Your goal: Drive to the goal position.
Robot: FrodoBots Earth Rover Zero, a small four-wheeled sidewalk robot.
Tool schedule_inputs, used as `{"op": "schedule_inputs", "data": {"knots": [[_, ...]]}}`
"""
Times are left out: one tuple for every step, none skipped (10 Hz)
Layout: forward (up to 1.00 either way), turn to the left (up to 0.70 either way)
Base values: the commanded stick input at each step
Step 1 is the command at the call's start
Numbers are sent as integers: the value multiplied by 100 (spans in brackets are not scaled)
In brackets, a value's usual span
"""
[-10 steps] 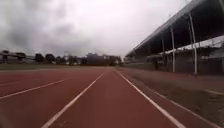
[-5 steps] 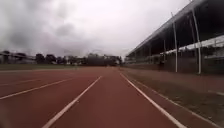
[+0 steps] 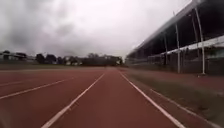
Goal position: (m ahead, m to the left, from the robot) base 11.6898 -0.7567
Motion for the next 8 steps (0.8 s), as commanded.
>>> {"op": "schedule_inputs", "data": {"knots": [[70,0],[70,0],[70,0],[70,0],[70,0],[70,0],[70,0],[70,0]]}}
